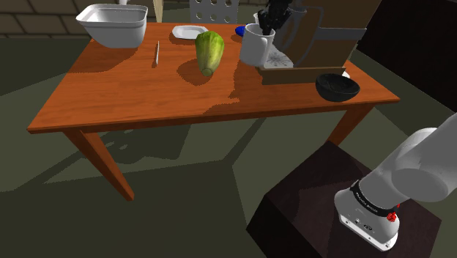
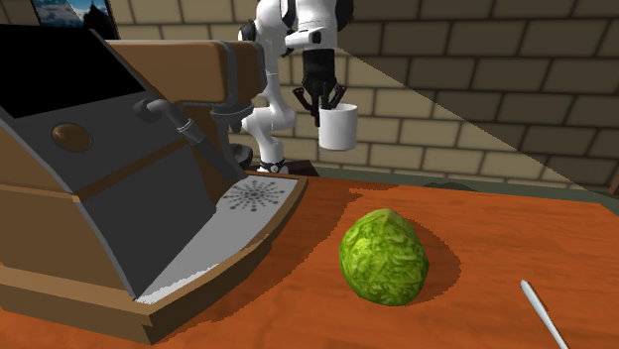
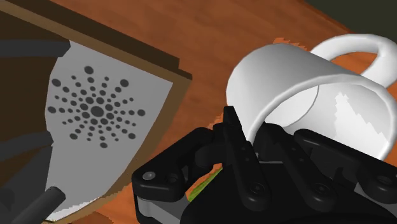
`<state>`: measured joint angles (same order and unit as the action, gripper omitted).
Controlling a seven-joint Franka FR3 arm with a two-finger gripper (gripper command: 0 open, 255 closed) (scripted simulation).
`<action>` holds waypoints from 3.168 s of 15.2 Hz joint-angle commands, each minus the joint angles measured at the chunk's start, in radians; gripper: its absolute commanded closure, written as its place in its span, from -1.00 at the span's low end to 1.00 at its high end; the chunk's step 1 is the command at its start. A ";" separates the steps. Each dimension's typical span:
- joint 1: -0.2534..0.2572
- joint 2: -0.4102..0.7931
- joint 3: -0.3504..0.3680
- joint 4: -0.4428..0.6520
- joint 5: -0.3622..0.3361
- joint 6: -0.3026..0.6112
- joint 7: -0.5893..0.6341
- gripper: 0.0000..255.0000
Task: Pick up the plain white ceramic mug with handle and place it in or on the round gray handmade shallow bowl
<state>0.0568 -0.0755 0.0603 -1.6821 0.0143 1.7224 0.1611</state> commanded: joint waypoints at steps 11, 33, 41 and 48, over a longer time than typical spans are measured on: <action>-0.090 -0.273 -0.139 -0.249 -0.006 -0.028 -0.226 1.00; -0.222 -0.487 -0.408 -0.418 -0.125 -0.065 -0.582 1.00; -0.230 -0.508 -0.417 -0.541 -0.137 0.037 -0.582 1.00; -0.234 -0.514 -0.425 -0.610 -0.144 0.101 -0.583 1.00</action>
<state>-0.1774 -0.5894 -0.3643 -2.2898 -0.1291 1.8194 -0.4218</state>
